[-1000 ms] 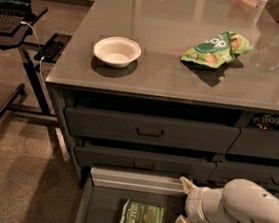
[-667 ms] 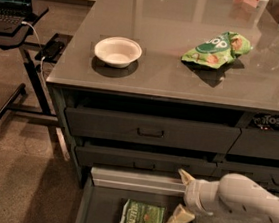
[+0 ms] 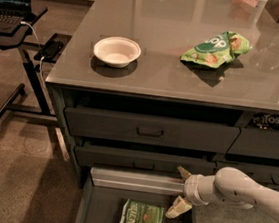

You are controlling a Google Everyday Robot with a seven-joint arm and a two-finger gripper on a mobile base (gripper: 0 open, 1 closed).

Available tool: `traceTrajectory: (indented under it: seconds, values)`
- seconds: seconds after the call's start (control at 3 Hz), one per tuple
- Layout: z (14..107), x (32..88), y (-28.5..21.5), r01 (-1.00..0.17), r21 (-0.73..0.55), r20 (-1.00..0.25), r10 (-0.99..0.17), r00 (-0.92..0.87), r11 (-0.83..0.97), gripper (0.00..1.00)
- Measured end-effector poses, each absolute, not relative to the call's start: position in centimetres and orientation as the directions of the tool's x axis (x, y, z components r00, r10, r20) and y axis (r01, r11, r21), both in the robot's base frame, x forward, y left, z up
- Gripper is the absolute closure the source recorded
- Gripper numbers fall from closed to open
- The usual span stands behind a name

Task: Pick green jalapeno chip bag from bottom drawer and place on counter

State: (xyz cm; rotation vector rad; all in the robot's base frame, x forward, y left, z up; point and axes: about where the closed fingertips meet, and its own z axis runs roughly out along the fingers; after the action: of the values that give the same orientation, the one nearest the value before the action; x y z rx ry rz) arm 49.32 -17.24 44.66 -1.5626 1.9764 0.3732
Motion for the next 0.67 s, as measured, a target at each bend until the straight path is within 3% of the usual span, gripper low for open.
traceTrajectory:
  seconds: [0.67]
  values:
    - [41.2,48.4,-16.9,-0.966,-0.077,-0.604,-0.782,-0.151,0.247,0.00]
